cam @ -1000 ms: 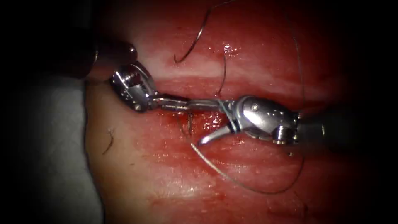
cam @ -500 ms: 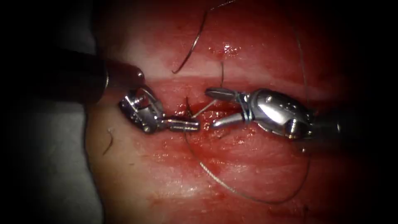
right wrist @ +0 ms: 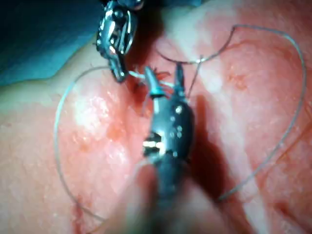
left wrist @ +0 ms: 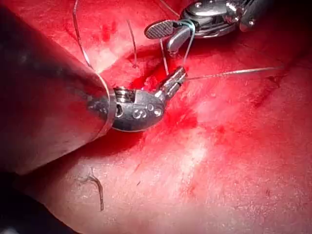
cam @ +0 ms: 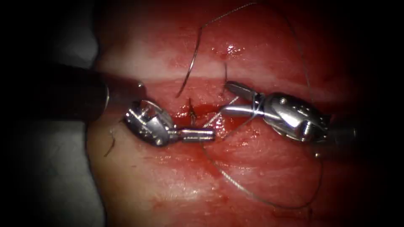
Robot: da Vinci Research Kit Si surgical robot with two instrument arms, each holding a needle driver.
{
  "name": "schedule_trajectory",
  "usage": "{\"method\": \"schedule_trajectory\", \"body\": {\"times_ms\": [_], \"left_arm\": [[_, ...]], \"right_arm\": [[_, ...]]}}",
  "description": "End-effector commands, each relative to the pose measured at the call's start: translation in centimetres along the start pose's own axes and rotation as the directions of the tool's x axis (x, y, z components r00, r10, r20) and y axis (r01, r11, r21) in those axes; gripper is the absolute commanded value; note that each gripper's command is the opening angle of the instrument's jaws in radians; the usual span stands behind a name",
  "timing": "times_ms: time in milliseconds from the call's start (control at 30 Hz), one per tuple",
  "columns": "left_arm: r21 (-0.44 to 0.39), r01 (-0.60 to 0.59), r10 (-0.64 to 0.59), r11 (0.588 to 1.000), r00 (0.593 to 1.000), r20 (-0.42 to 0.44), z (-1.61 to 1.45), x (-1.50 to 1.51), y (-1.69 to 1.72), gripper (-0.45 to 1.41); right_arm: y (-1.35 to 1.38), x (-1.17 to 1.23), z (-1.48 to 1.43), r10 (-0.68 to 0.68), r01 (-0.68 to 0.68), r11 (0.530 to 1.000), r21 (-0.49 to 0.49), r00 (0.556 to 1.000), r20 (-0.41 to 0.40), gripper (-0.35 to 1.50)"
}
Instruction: Wound Closure
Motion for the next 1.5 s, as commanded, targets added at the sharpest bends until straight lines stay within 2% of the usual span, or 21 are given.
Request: {"method": "schedule_trajectory", "body": {"times_ms": [33,267,400,533,633,833,900,1167,1233,1267,1333,1433,1500], "left_arm": [[-0.002,0.007,-0.007,1.000,1.000,0.012,0.09,-0.05,0.11,-0.45],[0.021,0.029,-0.030,0.999,0.997,0.067,0.24,-0.12,0.03,-0.45],[0.024,0.037,-0.039,0.999,0.995,0.087,0.23,-0.15,-0.01,-0.45],[0.025,0.045,-0.047,0.999,0.993,0.105,0.21,-0.17,-0.02,-0.45],[0.029,0.046,-0.048,0.999,0.993,0.110,0.20,-0.17,-0.03,-0.45],[0.031,0.046,-0.050,0.998,0.992,0.114,0.18,-0.17,-0.02,-0.45],[0.033,0.047,-0.050,0.998,0.992,0.116,0.17,-0.17,-0.03,-0.45],[0.035,0.060,-0.064,0.998,0.991,0.118,0.15,-0.17,-0.04,-0.45],[0.036,0.062,-0.065,0.997,0.991,0.118,0.14,-0.17,-0.05,-0.45],[0.036,0.062,-0.066,0.997,0.991,0.118,0.13,-0.16,-0.06,-0.45],[0.036,0.065,-0.069,0.997,0.991,0.117,0.10,-0.16,-0.09,-0.45],[0.037,0.069,-0.072,0.997,0.991,0.115,0.06,-0.14,-0.12,-0.45],[0.037,0.077,-0.081,0.996,0.990,0.113,0.03,-0.14,-0.16,-0.45]], "right_arm": [[0.00,-0.11,-0.01,0.008,-0.008,1.000,-0.022,1.000,0.009,0.42],[0.12,-0.13,0.03,0.006,0.000,0.993,-0.114,0.998,0.055,0.49],[0.18,-0.15,0.11,0.003,0.010,0.988,-0.152,0.996,0.085,0.63],[0.23,-0.21,0.24,-0.001,0.026,0.981,-0.194,0.991,0.132,0.88],[0.24,-0.27,0.35,-0.005,0.034,0.979,-0.200,0.989,0.146,0.99],[0.22,-0.26,0.42,-0.002,0.031,0.979,-0.201,0.989,0.145,1.01],[0.19,-0.22,0.42,0.002,0.027,0.979,-0.202,0.989,0.145,0.93],[0.20,-0.23,0.51,0.003,0.027,0.977,-0.211,0.990,0.140,0.84],[0.20,-0.23,0.54,0.003,0.028,0.975,-0.221,0.990,0.140,0.76],[0.20,-0.23,0.55,0.004,0.029,0.973,-0.228,0.990,0.143,0.63],[0.19,-0.23,0.57,0.007,0.031,0.968,-0.247,0.989,0.151,0.19],[0.16,-0.24,0.61,0.012,0.035,0.959,-0.281,0.986,0.164,-0.35],[0.11,-0.25,0.61,0.018,0.039,0.949,-0.312,0.984,0.178,-0.35]]}}
